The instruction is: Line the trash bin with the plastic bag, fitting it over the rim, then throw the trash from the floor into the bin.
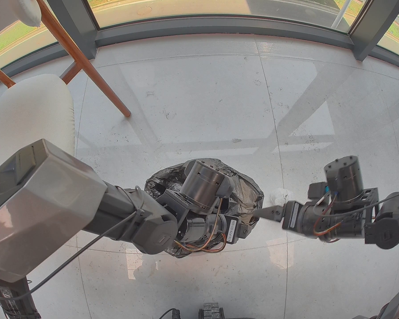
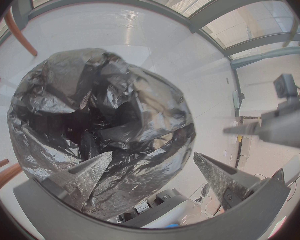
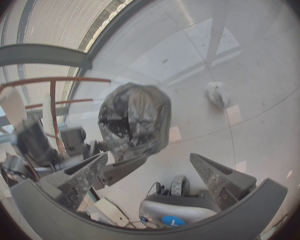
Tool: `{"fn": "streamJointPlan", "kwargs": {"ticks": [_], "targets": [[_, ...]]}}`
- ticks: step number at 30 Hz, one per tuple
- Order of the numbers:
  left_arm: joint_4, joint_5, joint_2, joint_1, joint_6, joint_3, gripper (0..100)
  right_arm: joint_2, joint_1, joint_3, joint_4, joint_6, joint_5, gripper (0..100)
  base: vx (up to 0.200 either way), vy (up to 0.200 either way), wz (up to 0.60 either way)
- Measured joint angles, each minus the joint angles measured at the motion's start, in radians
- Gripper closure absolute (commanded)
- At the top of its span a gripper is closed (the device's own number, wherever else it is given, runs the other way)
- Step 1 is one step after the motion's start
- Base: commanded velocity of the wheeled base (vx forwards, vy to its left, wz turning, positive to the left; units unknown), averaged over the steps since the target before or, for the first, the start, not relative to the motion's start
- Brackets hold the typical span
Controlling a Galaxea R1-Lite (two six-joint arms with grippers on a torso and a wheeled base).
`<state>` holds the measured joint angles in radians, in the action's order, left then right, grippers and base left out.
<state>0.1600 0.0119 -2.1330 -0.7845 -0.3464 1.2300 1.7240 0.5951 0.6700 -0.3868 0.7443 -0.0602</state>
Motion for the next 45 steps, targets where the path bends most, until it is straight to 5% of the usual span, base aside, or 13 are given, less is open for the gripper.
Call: {"fn": "streamJointPlan", "kwargs": {"ticks": [8, 17, 28, 37, 45], "targets": [[-0.005, 0.003, -0.010, -0.011, -0.011, -0.001, 0, -0.049, -0.170, 0.024, 0.001, -0.025, -0.053, 0, 0.000, 0.000, 0.00], [-0.013, 0.006, -0.011, -0.054, -0.056, -0.010, 0, 0.087, -0.378, 0.037, -0.052, -0.182, -0.070, 0, 0.000, 0.000, 0.00], [-0.044, 0.008, -0.003, -0.116, -0.083, -0.072, 0, 0.331, -0.460, 0.052, -0.335, -0.267, -0.066, 0, 0.000, 0.000, 0.00], [-0.050, 0.008, 0.009, -0.186, -0.158, -0.135, 0, 0.459, -0.477, 0.108, -0.353, -0.318, -0.063, 0, 0.000, 0.000, 0.00], [-0.049, 0.053, -0.007, -0.202, -0.182, -0.138, 0, 0.551, -0.474, 0.177, -0.358, -0.525, -0.031, 0, 0.000, 0.000, 0.00]]}}
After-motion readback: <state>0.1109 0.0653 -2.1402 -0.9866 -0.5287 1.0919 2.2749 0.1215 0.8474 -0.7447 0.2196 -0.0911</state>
